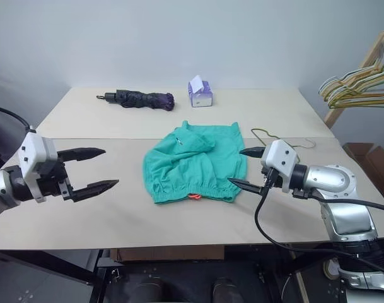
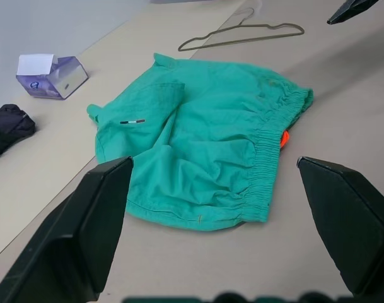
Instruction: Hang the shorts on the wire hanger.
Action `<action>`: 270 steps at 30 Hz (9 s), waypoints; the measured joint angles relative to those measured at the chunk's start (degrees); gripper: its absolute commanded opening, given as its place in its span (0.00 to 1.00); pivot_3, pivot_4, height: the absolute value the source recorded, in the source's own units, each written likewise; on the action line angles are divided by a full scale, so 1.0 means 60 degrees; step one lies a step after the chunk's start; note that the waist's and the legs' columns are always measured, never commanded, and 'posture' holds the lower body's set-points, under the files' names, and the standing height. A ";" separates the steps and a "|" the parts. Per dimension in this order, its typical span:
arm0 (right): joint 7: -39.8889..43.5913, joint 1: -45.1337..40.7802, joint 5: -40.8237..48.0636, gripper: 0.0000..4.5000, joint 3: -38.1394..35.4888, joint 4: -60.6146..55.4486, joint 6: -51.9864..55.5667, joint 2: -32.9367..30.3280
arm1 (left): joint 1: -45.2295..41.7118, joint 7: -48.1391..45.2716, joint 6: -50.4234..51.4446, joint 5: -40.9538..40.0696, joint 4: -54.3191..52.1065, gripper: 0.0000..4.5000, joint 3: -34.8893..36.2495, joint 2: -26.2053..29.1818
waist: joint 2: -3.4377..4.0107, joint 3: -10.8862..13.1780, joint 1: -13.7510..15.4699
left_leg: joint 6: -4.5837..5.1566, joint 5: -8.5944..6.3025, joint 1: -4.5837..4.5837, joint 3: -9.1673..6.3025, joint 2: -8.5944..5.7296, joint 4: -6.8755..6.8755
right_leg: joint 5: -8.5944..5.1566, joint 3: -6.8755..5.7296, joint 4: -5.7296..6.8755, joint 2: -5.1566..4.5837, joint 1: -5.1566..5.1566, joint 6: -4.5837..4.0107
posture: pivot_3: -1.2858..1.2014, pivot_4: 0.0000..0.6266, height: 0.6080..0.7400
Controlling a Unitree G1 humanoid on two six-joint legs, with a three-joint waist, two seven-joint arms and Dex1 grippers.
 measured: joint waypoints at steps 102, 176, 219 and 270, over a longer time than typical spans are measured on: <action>-0.0720 -0.2036 -0.9291 0.74 0.7893 -0.2860 0.9033 0.0866 | -0.1891 -0.0868 -0.2075 0.1483 0.2040 1.00 -0.2195 -0.0995 | -0.0007 -0.0027 -0.0755 | 0.0002 -0.0002 -0.0013 -0.0014 -0.0004 0.0014 | 0.0002 -0.0006 0.0034 0.0001 -0.0020 -0.0016 | 0.51 0.01 1.00; -0.0770 0.0259 -0.5790 0.00 0.2528 -0.1784 -0.1663 -0.1667 | -0.7612 0.2964 -1.3462 0.9920 1.4124 0.01 -0.7240 -0.1811 | -0.0008 -0.0096 -0.2198 | 0.0005 -0.0006 -0.0014 -0.0049 -0.0022 0.0007 | -0.0040 -0.0021 0.0064 -0.0021 -0.0009 0.0074 | 0.46 0.00 1.00; -0.0362 0.0263 -0.5198 0.00 0.1870 -0.2553 -0.1605 -0.1555 | -0.9450 0.9685 -1.1948 1.4715 1.6900 0.35 -1.0415 -0.5400 | 0.0036 -0.0182 -0.1589 | 0.0010 -0.0010 -0.0039 -0.0049 -0.0064 0.0041 | -0.0049 -0.0023 0.0040 -0.0047 0.0002 0.0095 | 0.42 0.00 1.00; -0.0531 -0.0030 -0.5591 0.00 0.3444 -0.0479 -0.4543 -0.1563 | 0.2161 -0.0380 -0.7730 0.4683 0.1155 0.01 -0.4133 0.3928 | 0.0081 -0.0151 -0.1468 | 0.0023 -0.0017 0.0018 0.0006 -0.0026 0.0009 | -0.0057 0.0009 0.0062 -0.0037 0.0005 0.0088 | 0.47 0.02 1.00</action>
